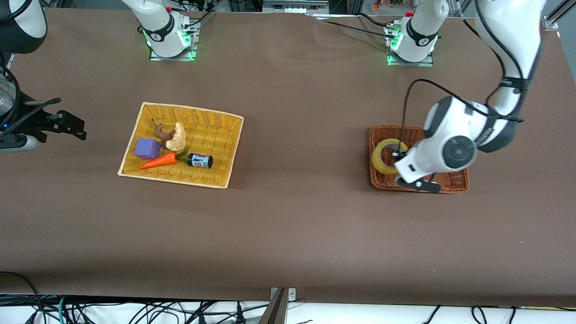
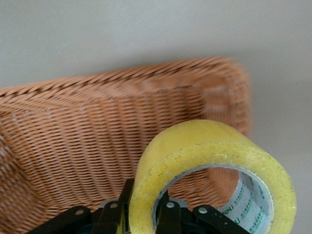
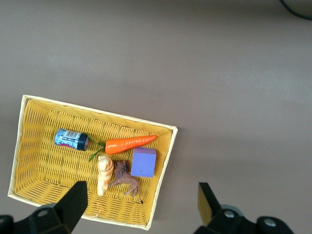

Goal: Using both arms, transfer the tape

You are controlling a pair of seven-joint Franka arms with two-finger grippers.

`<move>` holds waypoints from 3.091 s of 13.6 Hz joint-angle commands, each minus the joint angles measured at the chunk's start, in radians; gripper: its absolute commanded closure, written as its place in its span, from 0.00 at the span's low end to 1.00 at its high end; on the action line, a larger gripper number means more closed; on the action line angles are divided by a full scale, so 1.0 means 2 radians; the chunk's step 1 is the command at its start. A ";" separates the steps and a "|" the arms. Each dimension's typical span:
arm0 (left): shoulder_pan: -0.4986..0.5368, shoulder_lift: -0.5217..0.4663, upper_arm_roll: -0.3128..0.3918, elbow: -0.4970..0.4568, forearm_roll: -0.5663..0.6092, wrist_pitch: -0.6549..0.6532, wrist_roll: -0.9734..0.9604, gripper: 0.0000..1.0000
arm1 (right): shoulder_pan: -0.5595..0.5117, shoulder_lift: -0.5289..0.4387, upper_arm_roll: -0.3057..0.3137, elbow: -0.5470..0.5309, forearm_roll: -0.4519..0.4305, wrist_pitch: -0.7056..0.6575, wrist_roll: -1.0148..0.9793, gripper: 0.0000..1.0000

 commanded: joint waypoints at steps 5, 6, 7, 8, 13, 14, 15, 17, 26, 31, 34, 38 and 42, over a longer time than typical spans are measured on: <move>0.037 0.007 -0.010 -0.079 0.066 0.092 0.030 0.00 | -0.001 -0.010 -0.001 0.016 -0.014 -0.056 -0.008 0.00; 0.037 -0.003 -0.011 -0.071 0.066 0.083 0.030 0.00 | -0.001 -0.010 -0.001 0.016 -0.015 -0.059 -0.008 0.00; 0.036 -0.016 -0.013 -0.059 0.065 0.066 0.030 0.00 | -0.002 -0.009 -0.003 0.016 -0.016 -0.059 -0.008 0.00; 0.036 -0.036 -0.015 -0.046 0.065 0.053 0.030 0.00 | -0.006 -0.008 -0.004 0.017 -0.016 -0.059 -0.008 0.00; 0.033 -0.128 -0.024 0.051 -0.014 -0.065 -0.002 0.00 | -0.007 -0.008 -0.009 0.017 -0.057 -0.097 -0.005 0.00; 0.034 -0.127 -0.023 0.095 -0.013 -0.099 -0.026 0.00 | -0.007 -0.007 -0.014 0.017 -0.056 -0.093 -0.005 0.00; 0.033 -0.124 -0.024 0.138 -0.013 -0.130 -0.060 0.00 | -0.005 -0.006 -0.014 0.017 -0.058 -0.093 -0.005 0.00; 0.032 -0.131 -0.032 0.180 -0.014 -0.174 -0.076 0.00 | -0.005 -0.007 -0.013 0.017 -0.053 -0.094 -0.004 0.00; -0.076 -0.177 0.122 0.166 -0.076 -0.171 -0.021 0.00 | -0.005 -0.004 -0.013 0.020 -0.011 -0.049 -0.002 0.00; -0.080 -0.234 0.138 0.081 -0.081 -0.133 -0.005 0.00 | -0.007 0.001 -0.014 0.025 -0.007 -0.030 -0.002 0.00; -0.080 -0.238 0.138 0.076 -0.076 -0.134 -0.006 0.00 | -0.007 -0.004 -0.014 0.026 -0.007 -0.035 -0.002 0.00; -0.075 -0.236 0.135 0.084 -0.076 -0.148 -0.005 0.00 | -0.004 -0.001 -0.010 0.039 0.015 -0.032 0.043 0.00; -0.076 -0.235 0.134 0.085 -0.076 -0.148 -0.006 0.00 | -0.003 0.001 -0.010 0.043 0.011 -0.032 0.043 0.00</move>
